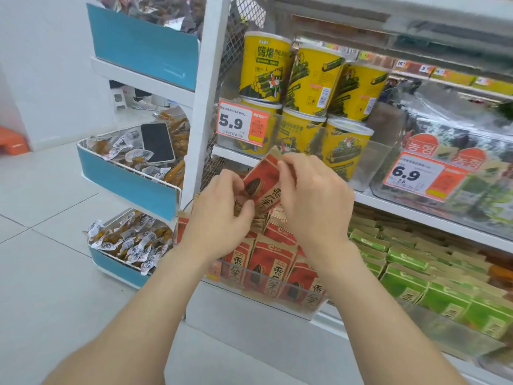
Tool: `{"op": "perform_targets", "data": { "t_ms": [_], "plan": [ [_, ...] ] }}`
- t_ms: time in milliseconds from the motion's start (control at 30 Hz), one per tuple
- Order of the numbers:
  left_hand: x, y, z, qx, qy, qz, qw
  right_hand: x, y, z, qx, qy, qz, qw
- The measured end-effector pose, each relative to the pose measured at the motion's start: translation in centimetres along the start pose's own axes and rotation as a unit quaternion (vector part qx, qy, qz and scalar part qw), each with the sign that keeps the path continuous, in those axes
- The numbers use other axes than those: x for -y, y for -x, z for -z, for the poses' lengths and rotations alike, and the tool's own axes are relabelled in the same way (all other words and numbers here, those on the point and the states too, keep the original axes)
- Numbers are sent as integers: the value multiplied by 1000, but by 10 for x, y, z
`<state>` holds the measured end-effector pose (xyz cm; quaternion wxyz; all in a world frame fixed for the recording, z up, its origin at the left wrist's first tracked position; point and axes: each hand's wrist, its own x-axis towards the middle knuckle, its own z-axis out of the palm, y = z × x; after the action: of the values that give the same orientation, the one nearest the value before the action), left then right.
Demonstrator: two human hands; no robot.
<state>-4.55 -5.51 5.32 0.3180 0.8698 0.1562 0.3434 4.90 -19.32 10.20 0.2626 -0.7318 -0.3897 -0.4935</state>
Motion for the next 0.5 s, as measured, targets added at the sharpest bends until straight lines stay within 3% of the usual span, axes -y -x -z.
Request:
{"op": "perform_targets", "data": {
  "t_ms": [67, 233, 367, 500],
  "plan": [
    [-13, 4, -5, -22, 70, -31, 997, 2, 1, 15, -30, -84, -28, 996],
    [-46, 14, -14, -46, 118, -89, 988, 4, 19, 36, -53, -252, -135, 957],
    [-69, 19, -27, -40, 162, -37, 985, 0, 19, 55, -43, -351, -266, 897],
    [-81, 16, -40, -72, 210, 66, 973, -18, 16, 66, 80, -382, -347, 853]
  ]
}}
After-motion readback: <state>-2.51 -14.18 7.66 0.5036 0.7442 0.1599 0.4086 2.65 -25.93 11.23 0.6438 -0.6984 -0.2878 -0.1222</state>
